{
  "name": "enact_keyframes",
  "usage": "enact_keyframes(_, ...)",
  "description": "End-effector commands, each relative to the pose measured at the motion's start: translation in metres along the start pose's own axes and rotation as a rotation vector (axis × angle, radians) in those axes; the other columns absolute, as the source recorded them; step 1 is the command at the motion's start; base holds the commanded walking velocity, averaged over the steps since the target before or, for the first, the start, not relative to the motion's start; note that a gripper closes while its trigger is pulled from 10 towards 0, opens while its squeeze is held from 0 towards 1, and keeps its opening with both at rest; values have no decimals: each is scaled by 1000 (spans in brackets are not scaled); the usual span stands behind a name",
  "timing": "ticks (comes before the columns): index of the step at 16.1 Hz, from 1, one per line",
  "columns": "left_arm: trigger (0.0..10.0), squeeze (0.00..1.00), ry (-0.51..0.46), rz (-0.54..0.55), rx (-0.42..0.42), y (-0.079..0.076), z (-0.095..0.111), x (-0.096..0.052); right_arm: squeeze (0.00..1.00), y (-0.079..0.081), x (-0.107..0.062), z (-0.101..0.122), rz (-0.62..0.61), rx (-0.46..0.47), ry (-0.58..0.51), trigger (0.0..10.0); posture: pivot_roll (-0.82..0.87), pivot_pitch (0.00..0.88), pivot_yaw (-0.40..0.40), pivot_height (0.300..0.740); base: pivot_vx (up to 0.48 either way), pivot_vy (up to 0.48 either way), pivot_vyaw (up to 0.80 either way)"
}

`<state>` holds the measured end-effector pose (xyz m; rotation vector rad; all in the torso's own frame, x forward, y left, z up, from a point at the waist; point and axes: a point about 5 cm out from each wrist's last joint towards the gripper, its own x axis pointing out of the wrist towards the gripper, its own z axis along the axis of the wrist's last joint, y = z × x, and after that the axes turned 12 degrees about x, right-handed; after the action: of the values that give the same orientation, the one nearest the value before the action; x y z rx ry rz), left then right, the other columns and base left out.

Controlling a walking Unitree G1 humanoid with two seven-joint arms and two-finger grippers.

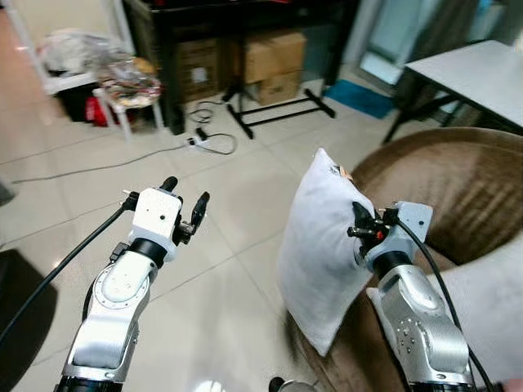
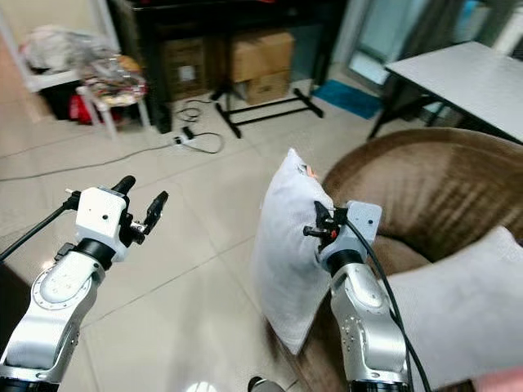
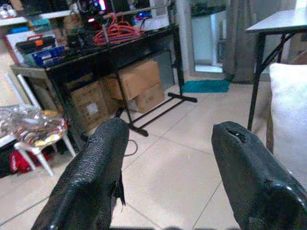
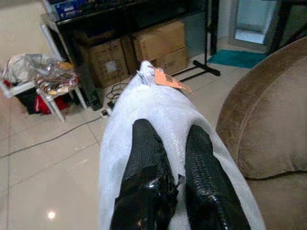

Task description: Move the pillow to the sofa from floor

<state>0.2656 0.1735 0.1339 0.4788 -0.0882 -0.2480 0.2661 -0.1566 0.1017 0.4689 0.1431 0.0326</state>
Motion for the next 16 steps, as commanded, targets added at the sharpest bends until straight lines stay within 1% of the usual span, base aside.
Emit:
enact_keyframes(1, 10000, 0, -1, 8, 3, 1, 2, 2, 0, 6, 2, 18, 23, 7, -68, 10000, 27, 0, -43, 740, 0, 0, -800)
enact_keyframes(3, 10000, 0, -2, 9, 0, 0, 2, 2, 0, 3, 2, 19, 14, 20, -63, 10000, 27, 0, -43, 740, 0, 0, -800)
enact_keyframes(6, 10000, 0, -3, 10, -2, 0, 2, 3, 0, 3, 3, 19, 10, 27, -58, 10000, 27, 0, -43, 740, 0, 319, -800)
enact_keyframes(11, 10000, 0, -4, 8, 3, 0, 2, 3, 0, 7, 4, 15, 27, 25, -28, 10000, 33, 0, -46, 740, 0, 337, -800)
enact_keyframes(12, 10000, 0, -4, 7, 3, 0, 2, 3, 0, 8, 5, 14, 28, 23, -26, 10000, 34, 0, -48, 740, 0, 334, -563)
enact_keyframes(16, 10000, 0, -4, 7, 5, 0, 2, 3, 0, 8, 5, 13, 38, 6, -16, 10000, 40, 0, -54, 740, 0, 334, 0)
